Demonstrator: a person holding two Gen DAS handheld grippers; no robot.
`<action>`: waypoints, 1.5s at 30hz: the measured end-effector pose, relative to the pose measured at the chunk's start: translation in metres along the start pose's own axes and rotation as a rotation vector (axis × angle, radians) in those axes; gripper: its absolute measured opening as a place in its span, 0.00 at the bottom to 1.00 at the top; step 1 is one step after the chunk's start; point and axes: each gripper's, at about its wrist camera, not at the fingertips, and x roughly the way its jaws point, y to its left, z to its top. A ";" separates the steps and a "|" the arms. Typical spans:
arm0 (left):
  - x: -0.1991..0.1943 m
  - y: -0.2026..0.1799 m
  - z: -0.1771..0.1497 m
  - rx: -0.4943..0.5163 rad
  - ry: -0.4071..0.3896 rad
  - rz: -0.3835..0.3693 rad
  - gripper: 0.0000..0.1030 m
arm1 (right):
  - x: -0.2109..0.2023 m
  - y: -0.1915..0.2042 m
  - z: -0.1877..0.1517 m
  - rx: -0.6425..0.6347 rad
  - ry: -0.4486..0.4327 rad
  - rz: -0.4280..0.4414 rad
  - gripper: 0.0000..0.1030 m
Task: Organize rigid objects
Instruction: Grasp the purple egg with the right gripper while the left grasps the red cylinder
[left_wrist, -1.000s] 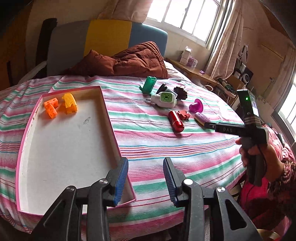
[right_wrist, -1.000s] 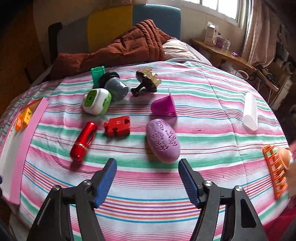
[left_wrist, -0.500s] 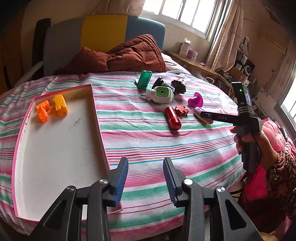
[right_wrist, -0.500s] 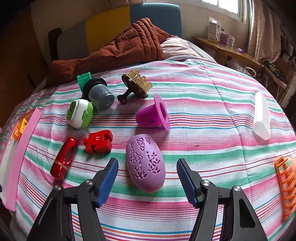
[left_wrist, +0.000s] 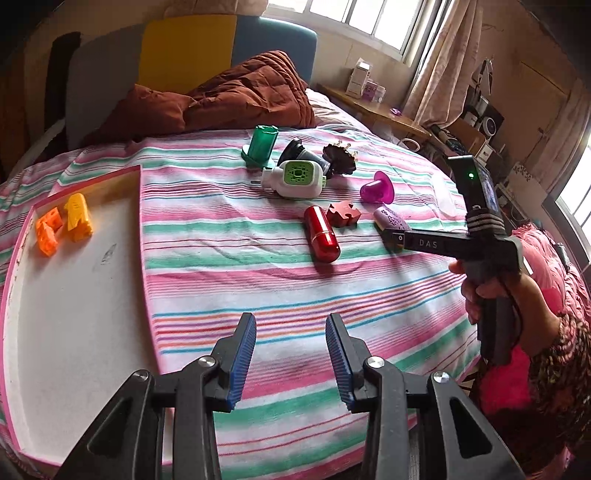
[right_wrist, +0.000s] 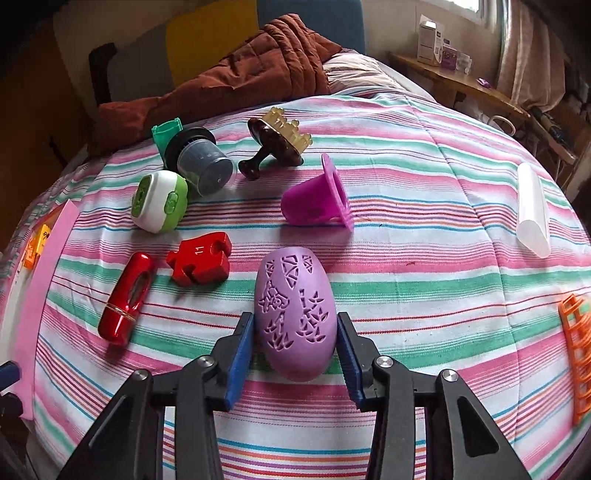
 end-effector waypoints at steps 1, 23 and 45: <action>0.003 -0.002 0.004 -0.004 0.001 -0.006 0.38 | -0.001 0.000 -0.001 0.009 0.003 0.004 0.43; 0.123 -0.040 0.072 -0.010 0.110 0.018 0.39 | 0.001 0.012 -0.003 -0.049 0.040 -0.026 0.42; 0.119 -0.036 0.062 0.086 0.055 0.027 0.26 | 0.005 0.021 0.001 -0.106 -0.015 -0.054 0.43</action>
